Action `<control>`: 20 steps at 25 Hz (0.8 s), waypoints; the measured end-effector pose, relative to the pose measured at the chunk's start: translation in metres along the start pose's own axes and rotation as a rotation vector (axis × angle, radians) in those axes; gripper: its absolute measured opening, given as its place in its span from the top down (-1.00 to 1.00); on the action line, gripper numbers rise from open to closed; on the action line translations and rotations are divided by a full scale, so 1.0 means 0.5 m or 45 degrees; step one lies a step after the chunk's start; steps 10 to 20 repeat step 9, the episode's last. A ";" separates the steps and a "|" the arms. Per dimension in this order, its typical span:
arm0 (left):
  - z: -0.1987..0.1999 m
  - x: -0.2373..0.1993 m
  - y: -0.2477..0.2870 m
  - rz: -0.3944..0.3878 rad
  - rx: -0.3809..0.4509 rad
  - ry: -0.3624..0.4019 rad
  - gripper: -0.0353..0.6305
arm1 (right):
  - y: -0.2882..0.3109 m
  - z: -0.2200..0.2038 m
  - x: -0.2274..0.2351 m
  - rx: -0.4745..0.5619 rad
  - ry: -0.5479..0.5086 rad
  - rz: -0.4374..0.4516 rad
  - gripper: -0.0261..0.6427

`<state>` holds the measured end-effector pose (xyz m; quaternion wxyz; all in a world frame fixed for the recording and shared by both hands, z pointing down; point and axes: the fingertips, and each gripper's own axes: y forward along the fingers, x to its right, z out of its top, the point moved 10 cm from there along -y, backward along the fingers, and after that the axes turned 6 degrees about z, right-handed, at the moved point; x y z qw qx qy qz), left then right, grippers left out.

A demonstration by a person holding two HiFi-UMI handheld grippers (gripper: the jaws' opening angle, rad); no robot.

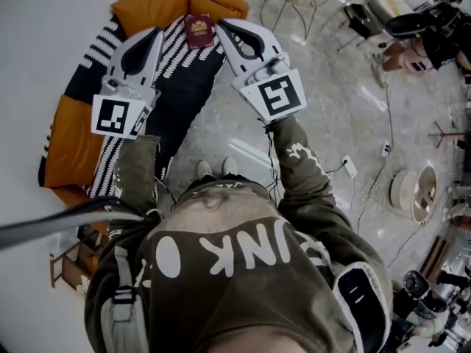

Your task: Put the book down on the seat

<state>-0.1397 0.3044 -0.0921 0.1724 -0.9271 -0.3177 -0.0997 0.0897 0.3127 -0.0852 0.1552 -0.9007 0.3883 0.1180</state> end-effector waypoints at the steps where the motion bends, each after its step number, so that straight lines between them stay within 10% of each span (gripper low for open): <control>1: -0.002 -0.002 0.000 0.001 0.001 -0.001 0.88 | 0.002 -0.001 0.001 -0.002 -0.002 0.001 0.89; 20: 0.020 0.024 0.000 0.003 0.001 0.009 0.88 | -0.029 0.012 0.004 0.009 0.003 -0.002 0.89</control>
